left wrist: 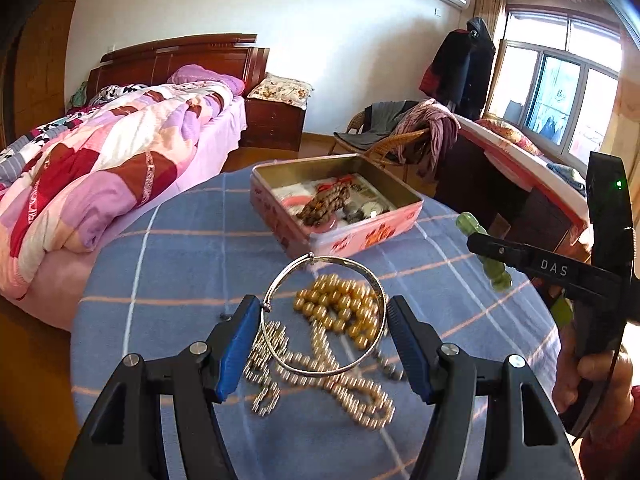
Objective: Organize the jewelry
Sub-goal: 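Carry the silver bangle into the tin with left while right lowers jade bangle in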
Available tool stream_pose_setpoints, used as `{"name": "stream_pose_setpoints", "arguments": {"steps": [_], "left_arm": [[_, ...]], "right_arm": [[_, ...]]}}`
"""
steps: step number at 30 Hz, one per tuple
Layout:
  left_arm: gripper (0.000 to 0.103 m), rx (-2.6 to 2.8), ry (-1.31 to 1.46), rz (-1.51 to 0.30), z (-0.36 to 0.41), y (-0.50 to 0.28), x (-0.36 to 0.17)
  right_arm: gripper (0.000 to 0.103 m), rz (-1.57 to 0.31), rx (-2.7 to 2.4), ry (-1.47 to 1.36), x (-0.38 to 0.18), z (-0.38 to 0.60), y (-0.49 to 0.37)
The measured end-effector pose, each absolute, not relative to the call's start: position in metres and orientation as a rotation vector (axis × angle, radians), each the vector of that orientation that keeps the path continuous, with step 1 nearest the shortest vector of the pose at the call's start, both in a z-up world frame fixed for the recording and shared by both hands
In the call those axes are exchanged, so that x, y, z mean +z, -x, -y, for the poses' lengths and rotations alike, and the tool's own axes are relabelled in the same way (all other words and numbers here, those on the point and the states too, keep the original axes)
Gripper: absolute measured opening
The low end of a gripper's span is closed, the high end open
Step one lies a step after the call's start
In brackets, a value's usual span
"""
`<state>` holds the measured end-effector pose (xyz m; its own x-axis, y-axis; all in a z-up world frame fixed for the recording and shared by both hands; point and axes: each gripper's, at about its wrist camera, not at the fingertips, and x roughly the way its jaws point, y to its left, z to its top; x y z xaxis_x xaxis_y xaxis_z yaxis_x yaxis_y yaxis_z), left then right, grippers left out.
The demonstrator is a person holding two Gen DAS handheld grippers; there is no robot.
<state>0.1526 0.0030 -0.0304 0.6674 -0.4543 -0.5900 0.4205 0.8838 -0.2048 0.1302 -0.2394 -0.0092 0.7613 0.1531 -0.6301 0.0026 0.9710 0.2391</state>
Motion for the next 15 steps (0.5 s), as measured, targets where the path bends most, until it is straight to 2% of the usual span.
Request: {"name": "stream_pose_setpoints", "arguments": {"steps": [15], "left_arm": [[0.065,-0.428,0.064,-0.613,0.054,-0.242,-0.023]], "right_arm": [[0.021,-0.546,0.036,-0.216,0.001,0.239,-0.200]]}}
